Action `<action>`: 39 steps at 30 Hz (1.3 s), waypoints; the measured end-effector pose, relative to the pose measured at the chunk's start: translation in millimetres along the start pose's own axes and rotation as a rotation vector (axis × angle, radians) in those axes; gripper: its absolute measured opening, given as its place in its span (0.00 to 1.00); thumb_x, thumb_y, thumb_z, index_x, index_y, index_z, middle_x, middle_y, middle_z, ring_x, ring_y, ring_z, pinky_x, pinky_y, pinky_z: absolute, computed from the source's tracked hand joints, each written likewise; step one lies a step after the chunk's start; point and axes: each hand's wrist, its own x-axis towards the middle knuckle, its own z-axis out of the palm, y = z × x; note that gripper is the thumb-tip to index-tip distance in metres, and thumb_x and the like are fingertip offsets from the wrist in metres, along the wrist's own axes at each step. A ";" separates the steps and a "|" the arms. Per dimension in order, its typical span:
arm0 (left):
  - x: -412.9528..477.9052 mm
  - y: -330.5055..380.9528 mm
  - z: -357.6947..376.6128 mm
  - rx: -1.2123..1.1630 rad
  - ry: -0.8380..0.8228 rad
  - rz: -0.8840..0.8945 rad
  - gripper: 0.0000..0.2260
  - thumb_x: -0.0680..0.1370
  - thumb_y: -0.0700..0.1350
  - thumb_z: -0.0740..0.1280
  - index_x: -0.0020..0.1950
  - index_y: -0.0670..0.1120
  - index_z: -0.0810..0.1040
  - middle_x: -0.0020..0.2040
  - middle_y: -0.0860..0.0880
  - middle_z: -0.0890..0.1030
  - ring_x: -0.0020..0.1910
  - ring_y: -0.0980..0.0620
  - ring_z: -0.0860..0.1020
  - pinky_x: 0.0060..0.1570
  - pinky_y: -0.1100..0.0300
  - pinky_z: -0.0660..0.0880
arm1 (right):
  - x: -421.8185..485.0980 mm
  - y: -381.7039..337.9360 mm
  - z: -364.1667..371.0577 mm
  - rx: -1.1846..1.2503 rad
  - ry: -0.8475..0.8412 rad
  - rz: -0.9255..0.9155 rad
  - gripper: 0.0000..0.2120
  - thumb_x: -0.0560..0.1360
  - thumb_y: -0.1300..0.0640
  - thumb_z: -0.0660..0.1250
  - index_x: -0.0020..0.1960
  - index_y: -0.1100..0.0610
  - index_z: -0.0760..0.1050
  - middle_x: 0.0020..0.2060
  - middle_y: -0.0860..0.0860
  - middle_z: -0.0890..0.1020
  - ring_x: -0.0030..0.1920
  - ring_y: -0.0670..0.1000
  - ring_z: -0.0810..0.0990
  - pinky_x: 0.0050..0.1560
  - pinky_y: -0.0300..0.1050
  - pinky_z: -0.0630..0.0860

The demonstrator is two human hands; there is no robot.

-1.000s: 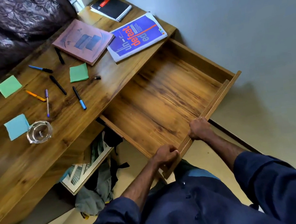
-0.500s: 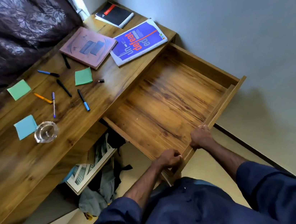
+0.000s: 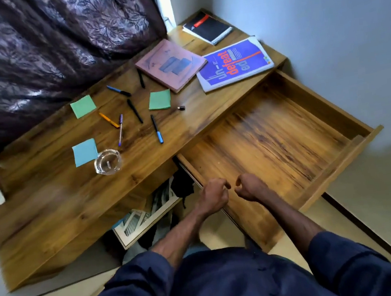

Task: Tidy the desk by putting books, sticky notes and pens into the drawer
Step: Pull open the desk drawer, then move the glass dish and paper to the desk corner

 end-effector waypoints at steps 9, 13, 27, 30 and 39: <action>27.9 -114.3 -94.0 -0.051 0.247 -0.033 0.10 0.79 0.40 0.63 0.55 0.46 0.82 0.55 0.48 0.83 0.56 0.51 0.79 0.57 0.57 0.77 | 50.3 -117.2 -11.3 0.140 0.241 -0.002 0.12 0.78 0.57 0.64 0.57 0.58 0.83 0.55 0.56 0.86 0.54 0.56 0.84 0.57 0.52 0.81; 31.9 -147.6 -132.7 -0.068 0.234 -0.091 0.11 0.78 0.41 0.63 0.56 0.47 0.81 0.56 0.47 0.81 0.57 0.48 0.78 0.57 0.51 0.78 | 66.1 -158.9 -18.5 0.215 0.311 0.009 0.12 0.77 0.60 0.64 0.54 0.59 0.84 0.51 0.55 0.87 0.49 0.55 0.85 0.52 0.52 0.83; 67.7 -204.0 -188.4 -0.099 0.245 -0.230 0.12 0.78 0.42 0.64 0.61 0.47 0.79 0.62 0.46 0.80 0.64 0.46 0.76 0.62 0.53 0.75 | 138.0 -223.2 -66.5 0.291 0.371 -0.079 0.14 0.74 0.64 0.64 0.59 0.61 0.81 0.56 0.58 0.84 0.59 0.59 0.82 0.60 0.53 0.79; 84.8 -204.5 -193.0 -0.076 0.223 -0.206 0.12 0.78 0.42 0.65 0.62 0.46 0.78 0.62 0.45 0.80 0.64 0.45 0.77 0.62 0.54 0.74 | 160.8 -226.9 -78.0 0.332 0.434 -0.091 0.15 0.76 0.65 0.63 0.60 0.63 0.79 0.58 0.60 0.83 0.58 0.60 0.81 0.59 0.54 0.78; 162.1 -174.7 -212.7 0.092 0.128 -0.084 0.15 0.79 0.43 0.64 0.65 0.44 0.75 0.64 0.44 0.77 0.65 0.46 0.74 0.66 0.51 0.73 | 225.3 -221.0 -115.1 0.258 0.439 -0.033 0.17 0.77 0.61 0.67 0.65 0.63 0.73 0.62 0.62 0.75 0.59 0.65 0.78 0.57 0.56 0.77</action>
